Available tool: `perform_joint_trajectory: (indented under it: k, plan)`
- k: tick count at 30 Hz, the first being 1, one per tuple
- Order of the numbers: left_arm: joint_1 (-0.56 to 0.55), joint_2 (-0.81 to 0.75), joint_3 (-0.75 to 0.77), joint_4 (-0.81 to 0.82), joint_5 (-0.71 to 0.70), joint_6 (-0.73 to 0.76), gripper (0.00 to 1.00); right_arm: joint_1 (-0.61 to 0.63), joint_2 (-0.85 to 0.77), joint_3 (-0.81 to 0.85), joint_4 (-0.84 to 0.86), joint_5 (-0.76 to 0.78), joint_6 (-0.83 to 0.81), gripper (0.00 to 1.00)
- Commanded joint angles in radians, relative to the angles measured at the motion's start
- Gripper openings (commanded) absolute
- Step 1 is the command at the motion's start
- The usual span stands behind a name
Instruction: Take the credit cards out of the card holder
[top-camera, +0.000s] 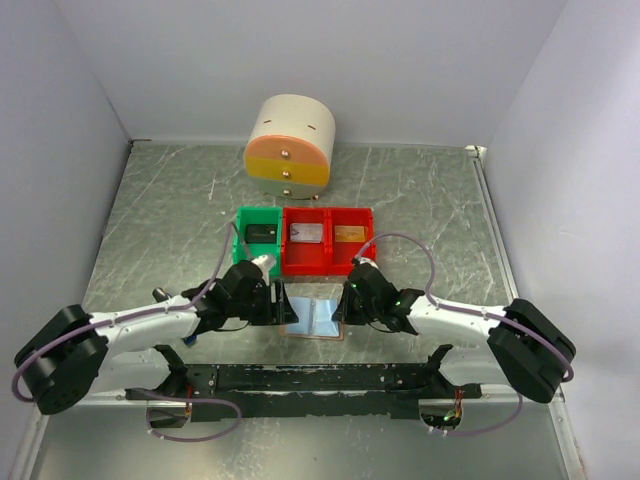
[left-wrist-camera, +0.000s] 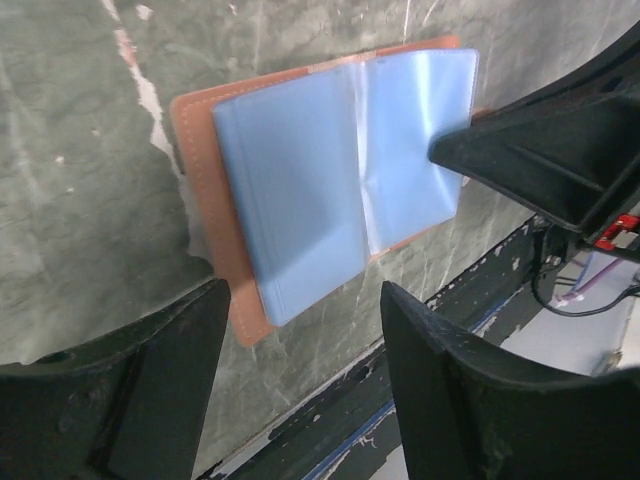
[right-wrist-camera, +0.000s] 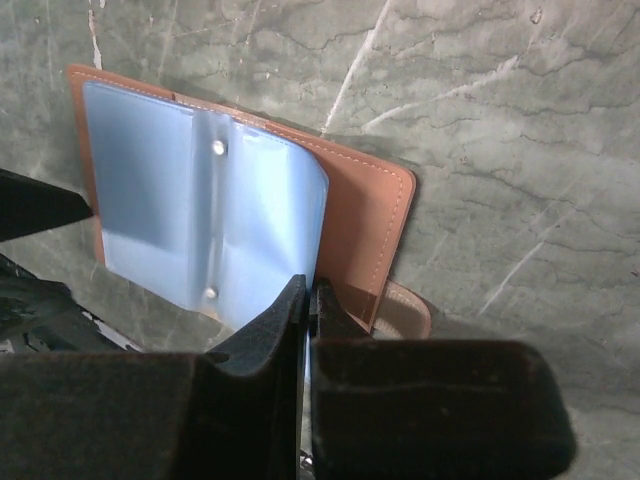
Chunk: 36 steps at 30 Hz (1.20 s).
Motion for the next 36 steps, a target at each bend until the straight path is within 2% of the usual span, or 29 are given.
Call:
perform_joint_trajectory:
  k: [1,7,10,12,15,21,22,28,33,36]
  plan:
    - [-0.057,0.079,0.08,0.003,-0.085,-0.001,0.71,0.004,0.029,-0.003,0.042,-0.026,-0.028,0.0]
    - [-0.065,0.13,0.108,-0.013,-0.111,-0.01,0.58,0.003,0.054,-0.024,0.088,-0.049,-0.017,0.0]
    - [-0.07,0.119,0.122,-0.028,-0.129,-0.013,0.58,0.003,0.051,-0.016,0.067,-0.042,-0.028,0.0]
    - [-0.072,0.113,0.114,-0.02,-0.131,-0.02,0.54,0.004,0.04,-0.019,0.07,-0.043,-0.029,0.0]
    - [-0.072,0.105,0.1,0.015,-0.121,-0.032,0.42,0.003,0.037,-0.022,0.086,-0.052,-0.027,0.0]
    - [-0.079,0.067,0.069,0.132,-0.092,-0.07,0.1,0.003,0.061,-0.01,0.1,-0.073,-0.034,0.0]
    - [-0.081,0.065,0.067,0.132,-0.097,-0.076,0.07,0.004,0.062,-0.01,0.098,-0.072,-0.035,0.0]
    - [-0.084,0.118,0.09,0.085,-0.11,-0.062,0.08,0.004,0.052,-0.014,0.105,-0.076,-0.029,0.0]
    - [-0.112,0.211,0.161,-0.046,-0.201,-0.05,0.17,0.004,0.053,0.003,0.089,-0.073,-0.038,0.0]
    - [-0.131,0.251,0.193,-0.089,-0.233,-0.046,0.19,0.004,0.059,0.016,0.078,-0.07,-0.044,0.0]
